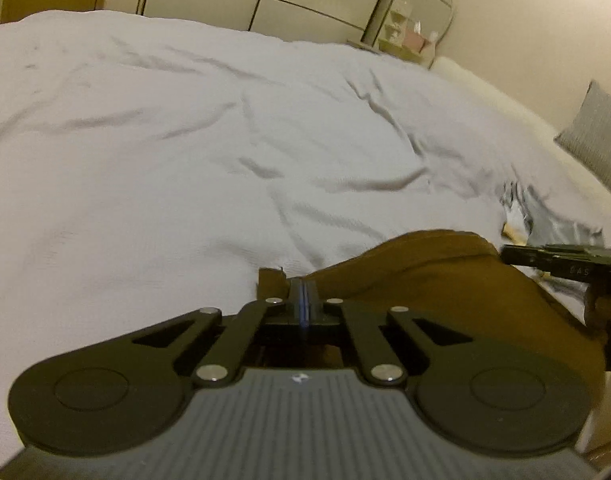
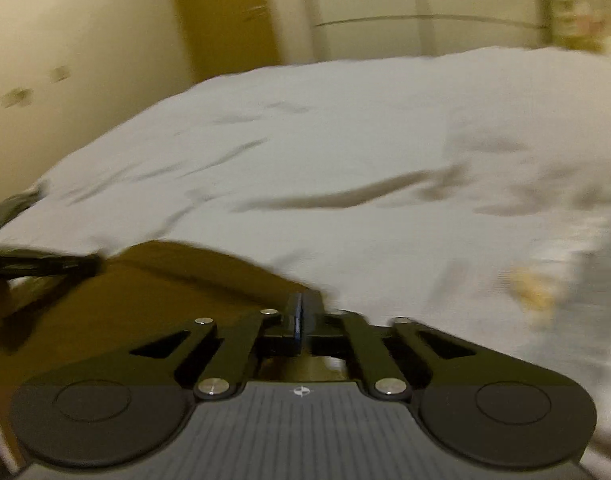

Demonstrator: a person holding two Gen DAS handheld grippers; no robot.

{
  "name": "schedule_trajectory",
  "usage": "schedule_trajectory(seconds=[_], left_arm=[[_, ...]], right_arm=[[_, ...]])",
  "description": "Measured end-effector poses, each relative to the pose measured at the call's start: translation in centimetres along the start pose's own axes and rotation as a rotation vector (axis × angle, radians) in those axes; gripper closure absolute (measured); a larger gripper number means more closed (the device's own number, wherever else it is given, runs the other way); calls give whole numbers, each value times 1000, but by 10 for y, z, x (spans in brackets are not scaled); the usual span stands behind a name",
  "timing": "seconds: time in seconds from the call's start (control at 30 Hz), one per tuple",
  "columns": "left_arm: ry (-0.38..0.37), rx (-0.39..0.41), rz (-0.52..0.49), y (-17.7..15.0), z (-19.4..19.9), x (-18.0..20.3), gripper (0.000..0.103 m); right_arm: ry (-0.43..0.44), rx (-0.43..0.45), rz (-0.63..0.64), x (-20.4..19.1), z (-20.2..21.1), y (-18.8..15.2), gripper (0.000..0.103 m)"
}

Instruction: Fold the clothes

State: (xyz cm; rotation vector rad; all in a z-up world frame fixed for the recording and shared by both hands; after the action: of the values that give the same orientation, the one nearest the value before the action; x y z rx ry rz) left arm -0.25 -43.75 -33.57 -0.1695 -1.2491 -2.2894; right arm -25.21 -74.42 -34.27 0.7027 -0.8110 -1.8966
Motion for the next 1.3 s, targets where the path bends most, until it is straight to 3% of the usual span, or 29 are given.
schedule_trajectory(seconds=[0.07, 0.23, 0.37, 0.43, 0.5, 0.53, 0.6, 0.67, 0.73, 0.87, 0.93, 1.0, 1.13, 1.23, 1.3], left_arm=[[68, 20, -48, -1, 17, 7, 99], [38, 54, -136, -22, 59, 45, 98], [2, 9, -199, -56, 66, 71, 94], [28, -10, -181, -69, 61, 62, 94], [42, -8, -136, -74, 64, 46, 98], [46, -5, -110, -74, 67, 39, 100], [80, 5, -115, -72, 76, 36, 101], [119, 20, -145, -70, 88, 40, 97], [95, 49, -175, -72, 100, 53, 97], [31, 69, -231, -83, 106, 83, 96], [8, 33, -259, -93, 95, 94, 95], [28, -14, -292, -104, 82, 96, 93], [68, -19, -293, -107, 83, 93, 92], [121, 20, -374, -101, 101, 103, 93], [147, 28, -457, -104, 108, 111, 85]], right_arm=[[-15, 52, -22, 5, 28, -3, 85], [109, 134, -30, -23, 93, -31, 85], [201, 60, -36, -51, 91, -62, 83], [177, 17, -24, -47, 81, -79, 84], [137, 8, -49, -30, 77, -90, 96], [105, 6, -70, -22, 79, -90, 96], [47, 15, -87, -14, 89, -90, 64], [10, 43, -71, -17, 105, -88, 66], [-9, 80, -50, -26, 120, -86, 66], [61, 128, -11, -60, 133, -93, 66], [75, 103, 2, -69, 124, -99, 67], [51, 53, 19, -71, 110, -105, 72], [17, 22, 34, -65, 109, -110, 73], [-31, 50, 110, -72, 130, -109, 66], [-64, 69, 202, -83, 141, -110, 60]])
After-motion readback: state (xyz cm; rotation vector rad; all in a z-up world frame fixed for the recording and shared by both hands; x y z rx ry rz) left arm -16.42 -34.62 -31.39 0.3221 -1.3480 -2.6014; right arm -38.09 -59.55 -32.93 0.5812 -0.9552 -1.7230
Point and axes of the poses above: each gripper's, at about its wrist camera, not at the fingertips, and z roughly against the way its jaws point, x to its right, y to its top, the point moved 1 cm from there along -z, roughly the way its jaws point, and after that the axes turned 5 degrees about -y, right-handed, at the moved point
